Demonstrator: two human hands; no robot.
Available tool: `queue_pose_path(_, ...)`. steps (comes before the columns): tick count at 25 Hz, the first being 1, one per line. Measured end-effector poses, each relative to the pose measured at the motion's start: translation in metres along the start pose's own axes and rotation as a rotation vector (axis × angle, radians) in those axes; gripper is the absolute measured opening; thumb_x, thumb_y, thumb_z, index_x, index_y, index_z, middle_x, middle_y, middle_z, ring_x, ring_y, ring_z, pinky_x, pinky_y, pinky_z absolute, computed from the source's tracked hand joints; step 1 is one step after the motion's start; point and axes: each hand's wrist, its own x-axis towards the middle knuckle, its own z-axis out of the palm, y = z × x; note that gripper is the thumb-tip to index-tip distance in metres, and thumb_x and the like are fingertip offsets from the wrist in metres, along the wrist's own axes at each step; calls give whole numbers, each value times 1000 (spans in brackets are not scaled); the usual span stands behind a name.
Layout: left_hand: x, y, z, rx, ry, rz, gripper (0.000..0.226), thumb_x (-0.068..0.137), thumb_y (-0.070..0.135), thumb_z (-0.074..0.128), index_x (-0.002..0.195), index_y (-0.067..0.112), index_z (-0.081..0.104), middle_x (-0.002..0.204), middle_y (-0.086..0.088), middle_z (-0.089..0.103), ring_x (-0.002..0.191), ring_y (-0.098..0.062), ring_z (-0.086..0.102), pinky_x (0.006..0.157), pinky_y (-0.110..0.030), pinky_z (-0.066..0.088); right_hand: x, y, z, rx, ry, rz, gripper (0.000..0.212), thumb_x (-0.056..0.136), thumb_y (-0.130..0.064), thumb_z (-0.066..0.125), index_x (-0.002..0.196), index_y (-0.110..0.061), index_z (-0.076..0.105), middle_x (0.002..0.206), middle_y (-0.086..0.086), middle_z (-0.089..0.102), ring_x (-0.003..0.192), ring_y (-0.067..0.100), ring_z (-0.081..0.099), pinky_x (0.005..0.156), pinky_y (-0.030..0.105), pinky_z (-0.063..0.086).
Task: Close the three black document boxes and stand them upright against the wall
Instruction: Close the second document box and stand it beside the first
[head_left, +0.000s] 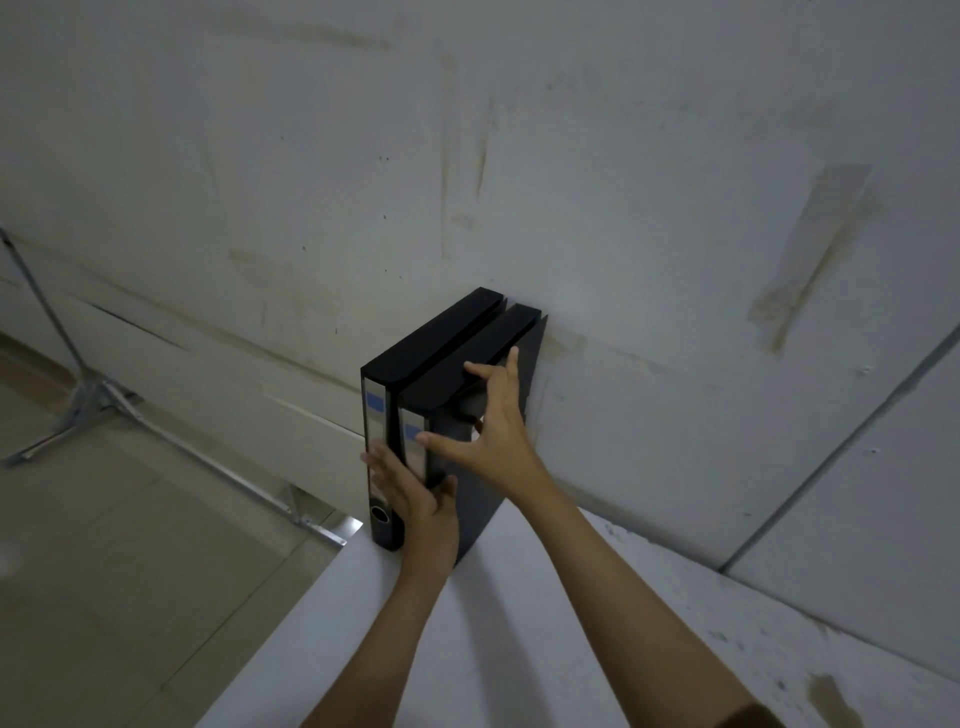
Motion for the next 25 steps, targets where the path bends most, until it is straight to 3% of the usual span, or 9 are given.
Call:
queue_pose_path(5, 3, 1, 6, 53, 42, 5, 89, 87, 6, 54, 133, 28, -19, 155, -8, -25, 136, -8, -23, 107, -26, -6, 13, 5, -1, 10, 1, 1, 81, 66, -33, 79, 130, -28, 29, 154, 3, -25, 129, -3, -4, 104, 25, 21)
queue_pose_path(8, 3, 1, 5, 47, 28, -11, 92, 86, 6, 56, 141, 20, -17, 155, -7, -25, 139, -12, -22, 109, -28, -4, 10, 8, -1, 33, -11, 3, 85, 67, -33, 78, 134, -33, 25, 155, 1, -24, 129, -3, 0, 108, 31, 25)
queue_pose_path(11, 3, 0, 2, 67, 14, -10, 94, 85, 2, 57, 144, 18, -14, 156, -8, -23, 141, -14, -20, 113, -32, 0, 2, 8, -1, 71, -40, 18, 101, 71, -31, 76, 142, -38, 5, 154, 1, -26, 134, -1, -11, 109, 30, 17)
queue_pose_path(13, 1, 0, -1, 75, 2, -25, 94, 84, 1, 56, 145, 18, -13, 156, -8, -21, 144, -21, -17, 116, -38, 1, -2, 6, -1, 70, -43, 9, 109, 72, -30, 75, 143, -35, -8, 154, -3, -25, 139, 8, -24, 107, 29, 8)
queue_pose_path(15, -3, 5, -4, 73, 13, -32, 94, 83, -2, 56, 146, 19, -11, 157, -10, -16, 146, -23, -12, 118, -42, 3, -7, 3, -2, 69, -40, 11, 113, 73, -29, 74, 143, -31, -14, 155, -6, -24, 140, 13, -26, 107, 29, 4)
queue_pose_path(20, -19, 24, -9, 57, 71, -21, 90, 81, 3, 62, 146, 17, 2, 158, -14, -2, 146, -31, 6, 116, -54, 19, -29, -8, -12, 65, -23, 57, 113, 75, -30, 73, 143, -29, -17, 155, -5, -23, 141, 15, -24, 113, 35, 1)
queue_pose_path(25, -46, 54, -6, 16, 99, 55, 83, 79, 6, 66, 143, 9, 13, 153, -20, 10, 143, -32, 14, 116, -50, 23, -62, -14, -38, 67, -5, 94, 110, 75, -32, 72, 143, -30, -15, 156, 0, -18, 144, 18, -17, 118, 41, 5)
